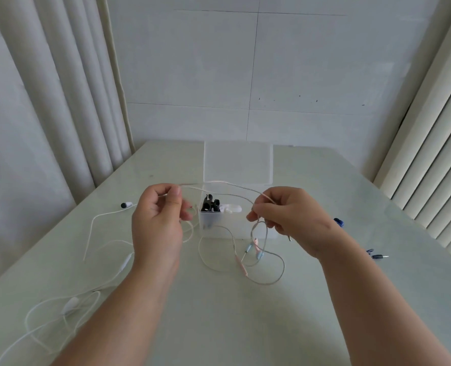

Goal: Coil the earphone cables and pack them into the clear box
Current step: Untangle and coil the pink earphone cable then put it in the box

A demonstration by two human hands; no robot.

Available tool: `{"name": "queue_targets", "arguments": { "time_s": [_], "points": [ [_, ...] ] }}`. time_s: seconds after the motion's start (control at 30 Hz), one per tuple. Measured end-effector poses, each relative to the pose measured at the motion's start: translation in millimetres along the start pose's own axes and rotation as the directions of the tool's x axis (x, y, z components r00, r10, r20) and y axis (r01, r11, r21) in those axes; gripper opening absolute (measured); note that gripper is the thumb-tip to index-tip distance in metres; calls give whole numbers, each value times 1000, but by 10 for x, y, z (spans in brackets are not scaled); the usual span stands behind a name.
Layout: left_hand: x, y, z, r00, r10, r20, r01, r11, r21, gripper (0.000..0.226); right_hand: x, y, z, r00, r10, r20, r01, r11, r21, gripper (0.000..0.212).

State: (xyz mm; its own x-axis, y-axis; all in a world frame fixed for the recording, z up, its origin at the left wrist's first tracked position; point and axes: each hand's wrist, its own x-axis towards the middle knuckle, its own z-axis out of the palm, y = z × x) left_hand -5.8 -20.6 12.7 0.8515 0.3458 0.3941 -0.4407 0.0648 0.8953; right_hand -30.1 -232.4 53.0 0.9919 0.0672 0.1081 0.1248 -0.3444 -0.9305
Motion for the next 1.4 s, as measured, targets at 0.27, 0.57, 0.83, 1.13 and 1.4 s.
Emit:
{"name": "queue_targets", "arguments": {
  "time_s": [0.27,0.57,0.83,1.13,1.4],
  "points": [
    [1,-5,-46,977,166,-137,-137,971,195,12,-14,-12,-88,994,-61,-89,42,979,-199,8],
    [-25,28,-32,970,208,-124,-171,950,261,11,-54,-29,-134,997,-9,-70,-21,912,-410,21],
    [-12,27,-37,976,185,-111,-152,955,256,17,-116,-92,-191,980,129,150,-161,961,224,24],
    [17,-2,-56,984,129,-120,-94,960,262,16,-88,-24,-205,960,190,208,-253,905,342,25],
    [57,-88,-92,993,-112,-20,105,833,543,11,-85,-40,-193,930,187,316,-288,905,313,5]
  ]
}}
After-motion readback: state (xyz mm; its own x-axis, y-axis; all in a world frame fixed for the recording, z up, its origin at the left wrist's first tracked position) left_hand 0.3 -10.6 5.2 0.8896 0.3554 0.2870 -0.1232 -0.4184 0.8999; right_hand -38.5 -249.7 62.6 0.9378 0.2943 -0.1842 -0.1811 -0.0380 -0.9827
